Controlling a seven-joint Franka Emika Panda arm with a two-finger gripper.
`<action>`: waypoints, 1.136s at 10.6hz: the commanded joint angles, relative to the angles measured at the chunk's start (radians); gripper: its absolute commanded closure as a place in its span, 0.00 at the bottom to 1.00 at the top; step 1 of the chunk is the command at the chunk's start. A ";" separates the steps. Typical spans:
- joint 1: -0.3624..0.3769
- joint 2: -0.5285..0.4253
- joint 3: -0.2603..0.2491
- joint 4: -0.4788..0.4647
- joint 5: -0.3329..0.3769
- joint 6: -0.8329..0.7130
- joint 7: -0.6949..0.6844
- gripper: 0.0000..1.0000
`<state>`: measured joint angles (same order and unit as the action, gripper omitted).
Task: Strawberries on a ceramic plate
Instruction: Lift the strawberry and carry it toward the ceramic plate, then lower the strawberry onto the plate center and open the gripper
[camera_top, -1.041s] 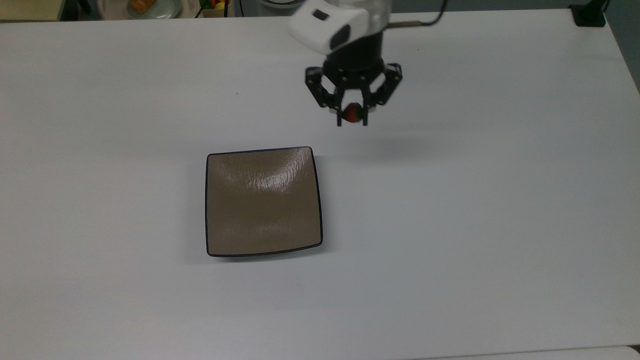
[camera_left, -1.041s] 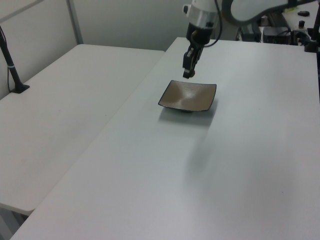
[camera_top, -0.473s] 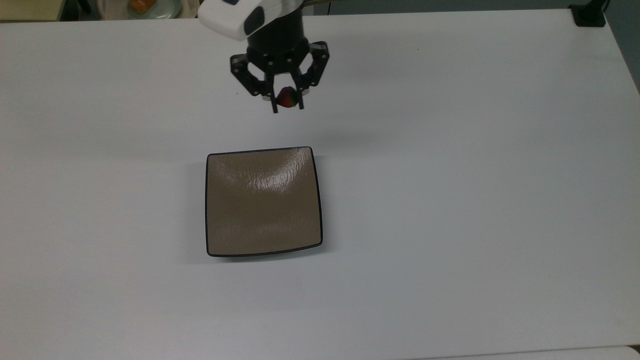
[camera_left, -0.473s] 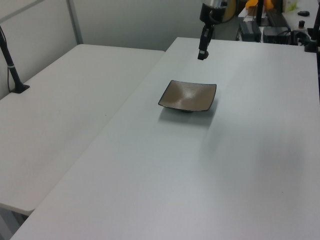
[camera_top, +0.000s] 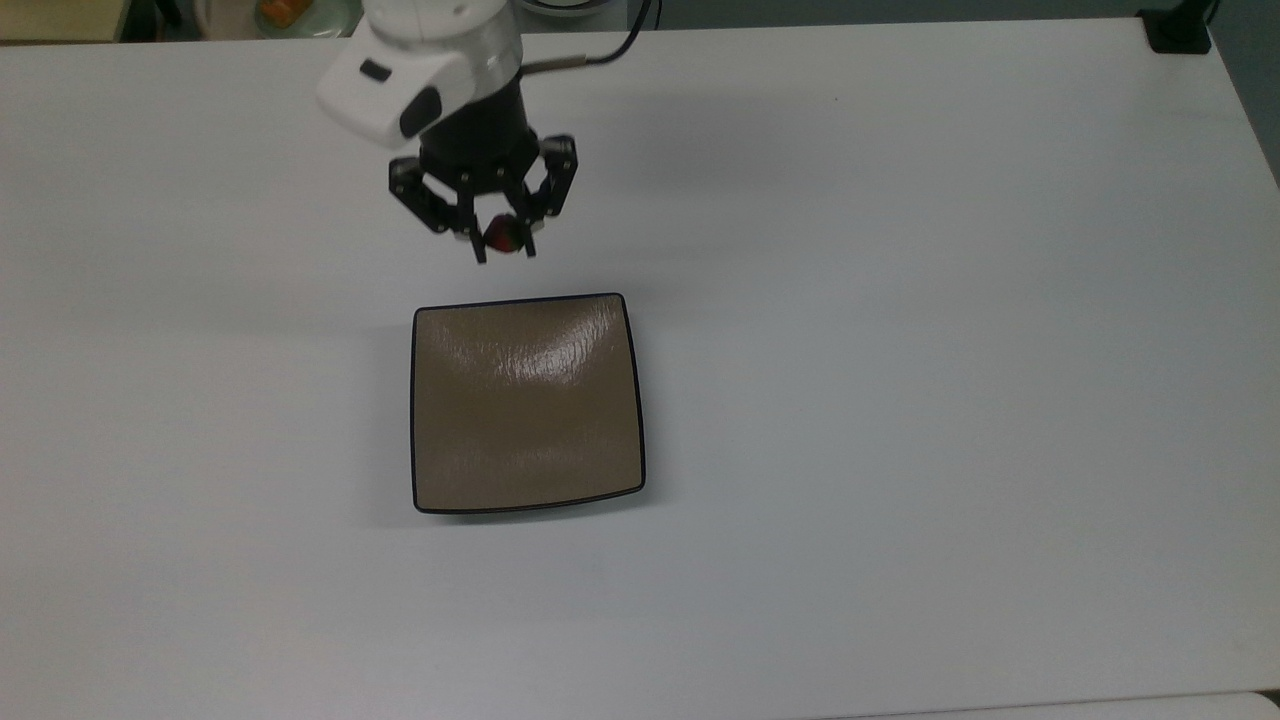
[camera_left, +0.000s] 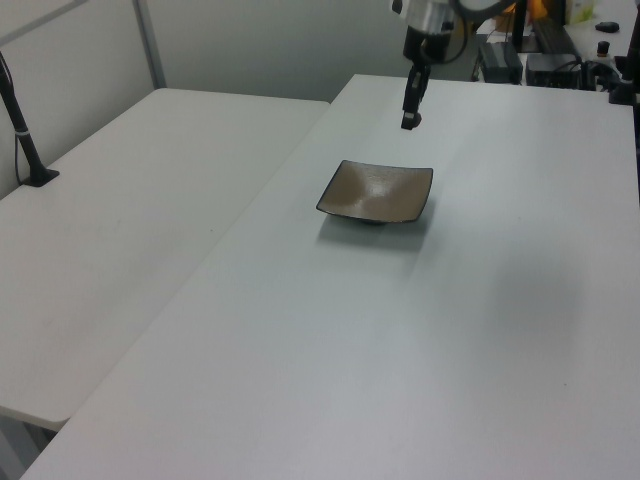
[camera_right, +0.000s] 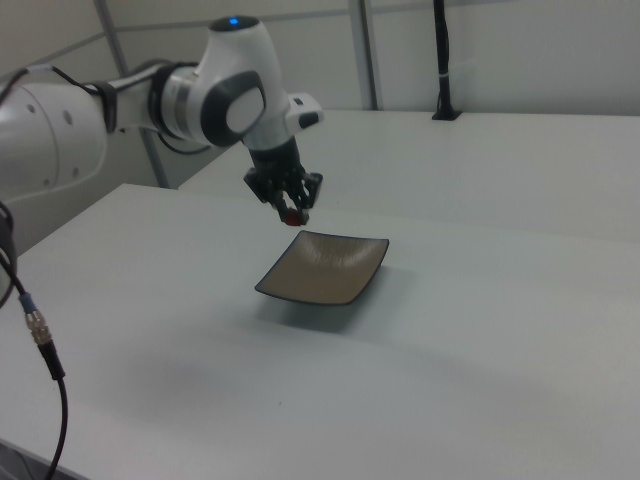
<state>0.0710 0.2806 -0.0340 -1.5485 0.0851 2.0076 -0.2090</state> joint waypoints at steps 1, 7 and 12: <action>0.001 0.070 0.000 -0.038 0.016 0.152 -0.021 0.91; 0.015 0.209 0.008 -0.088 0.016 0.425 -0.020 0.85; 0.024 0.239 0.008 -0.087 0.012 0.476 -0.018 0.33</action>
<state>0.0867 0.5227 -0.0221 -1.6243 0.0851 2.4516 -0.2092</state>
